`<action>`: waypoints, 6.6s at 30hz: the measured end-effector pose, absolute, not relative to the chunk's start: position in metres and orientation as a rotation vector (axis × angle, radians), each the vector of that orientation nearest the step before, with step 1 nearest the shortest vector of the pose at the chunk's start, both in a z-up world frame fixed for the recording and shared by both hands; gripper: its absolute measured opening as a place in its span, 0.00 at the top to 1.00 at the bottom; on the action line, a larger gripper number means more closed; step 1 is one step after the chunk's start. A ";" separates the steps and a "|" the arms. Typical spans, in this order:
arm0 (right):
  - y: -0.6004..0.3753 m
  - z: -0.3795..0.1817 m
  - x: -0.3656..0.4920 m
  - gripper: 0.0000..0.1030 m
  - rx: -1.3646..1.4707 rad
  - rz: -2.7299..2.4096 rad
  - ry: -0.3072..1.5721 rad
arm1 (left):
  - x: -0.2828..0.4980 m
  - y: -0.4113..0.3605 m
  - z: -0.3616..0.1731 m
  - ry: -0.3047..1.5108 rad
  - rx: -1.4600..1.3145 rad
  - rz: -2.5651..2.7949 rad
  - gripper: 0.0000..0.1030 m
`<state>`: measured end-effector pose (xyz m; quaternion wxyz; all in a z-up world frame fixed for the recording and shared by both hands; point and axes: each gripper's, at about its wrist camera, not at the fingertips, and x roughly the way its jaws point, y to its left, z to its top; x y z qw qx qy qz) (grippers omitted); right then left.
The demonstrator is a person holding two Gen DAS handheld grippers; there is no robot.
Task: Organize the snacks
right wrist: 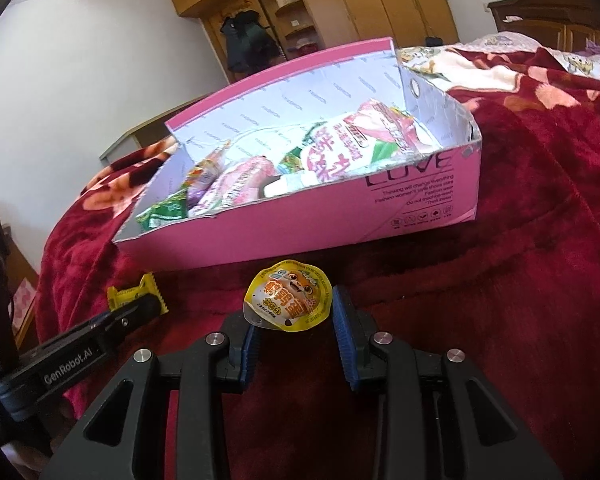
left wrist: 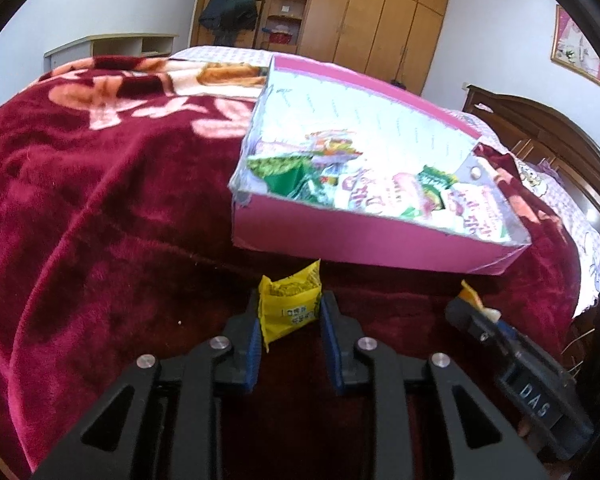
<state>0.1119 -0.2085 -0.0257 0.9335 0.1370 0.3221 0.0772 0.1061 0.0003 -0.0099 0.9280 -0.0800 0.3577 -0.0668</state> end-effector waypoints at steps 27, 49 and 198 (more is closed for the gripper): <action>-0.197 0.009 0.093 0.67 0.220 0.242 0.596 | 0.108 -0.016 0.039 0.644 -0.129 -0.165 0.74; -0.210 0.057 0.130 0.67 0.163 0.219 0.520 | 0.161 -0.060 0.077 0.580 -0.035 -0.225 0.74; -0.217 -0.023 0.108 0.30 0.207 0.068 0.680 | 0.132 -0.045 -0.028 0.793 0.004 -0.001 0.28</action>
